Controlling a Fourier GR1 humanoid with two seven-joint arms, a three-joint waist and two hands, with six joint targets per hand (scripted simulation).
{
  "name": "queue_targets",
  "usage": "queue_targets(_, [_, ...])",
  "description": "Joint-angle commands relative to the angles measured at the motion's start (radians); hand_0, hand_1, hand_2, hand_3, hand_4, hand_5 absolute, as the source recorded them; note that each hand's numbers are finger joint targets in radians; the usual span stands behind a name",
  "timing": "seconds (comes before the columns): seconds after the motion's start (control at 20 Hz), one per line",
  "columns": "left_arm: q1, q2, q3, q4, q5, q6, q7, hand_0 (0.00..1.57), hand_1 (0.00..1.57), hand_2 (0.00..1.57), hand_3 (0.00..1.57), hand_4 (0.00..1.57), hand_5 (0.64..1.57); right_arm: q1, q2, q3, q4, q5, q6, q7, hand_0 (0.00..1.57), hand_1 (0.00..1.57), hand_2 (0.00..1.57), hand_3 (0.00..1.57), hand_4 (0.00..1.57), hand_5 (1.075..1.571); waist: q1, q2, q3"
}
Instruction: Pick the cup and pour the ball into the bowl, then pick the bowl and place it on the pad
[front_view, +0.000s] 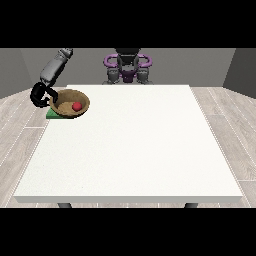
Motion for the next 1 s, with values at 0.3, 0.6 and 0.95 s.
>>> queue_targets(0.3, [-0.027,0.000,-0.003,-0.190,0.083,0.046,0.136,0.00,0.00,0.00,0.00,0.00,1.531,-0.041,-0.110,-0.061,0.201,0.012,0.036,-0.166,1.57,1.57,1.57,0.59,1.27,1.563,0.044,0.058,0.0010])
queue_targets(0.6, [0.009,-0.016,-0.015,-0.078,0.035,0.048,0.060,0.00,0.00,0.00,0.00,0.00,1.534,-0.087,-0.127,-0.021,0.143,0.025,0.061,-0.045,1.57,1.57,1.57,0.90,1.24,1.568,0.010,-0.007,-0.0019])
queue_targets(0.95, [-0.008,0.020,-0.010,-0.045,0.031,0.039,0.052,0.00,0.00,0.00,0.00,0.00,1.526,-0.077,-0.047,0.025,0.142,0.056,0.037,-0.029,1.57,1.57,1.57,1.19,1.19,1.570,0.005,-0.018,-0.0012])
